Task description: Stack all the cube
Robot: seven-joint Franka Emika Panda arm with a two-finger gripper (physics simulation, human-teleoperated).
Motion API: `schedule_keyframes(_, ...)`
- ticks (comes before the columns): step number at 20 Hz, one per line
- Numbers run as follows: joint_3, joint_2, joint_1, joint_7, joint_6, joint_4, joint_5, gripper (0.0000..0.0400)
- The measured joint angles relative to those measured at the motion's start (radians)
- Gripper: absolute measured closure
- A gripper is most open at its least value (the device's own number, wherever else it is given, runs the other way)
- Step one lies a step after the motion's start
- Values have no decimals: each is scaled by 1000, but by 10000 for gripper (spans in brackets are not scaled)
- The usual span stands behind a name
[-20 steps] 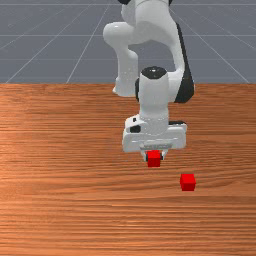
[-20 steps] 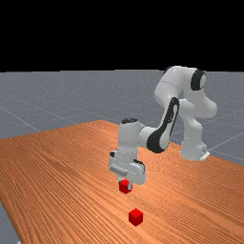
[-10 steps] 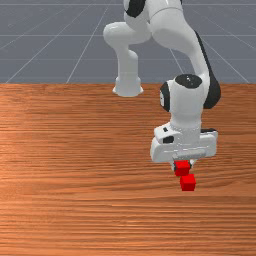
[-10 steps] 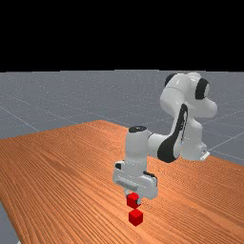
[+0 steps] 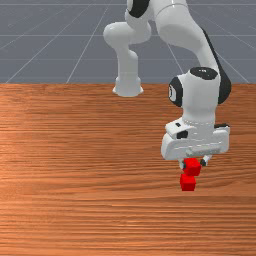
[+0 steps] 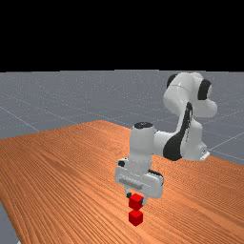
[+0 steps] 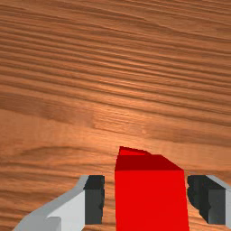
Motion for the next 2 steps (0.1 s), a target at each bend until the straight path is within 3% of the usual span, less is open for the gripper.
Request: schedule_keyframes(2, -10, 4, 9, 0, -34, 3, -20, 47)
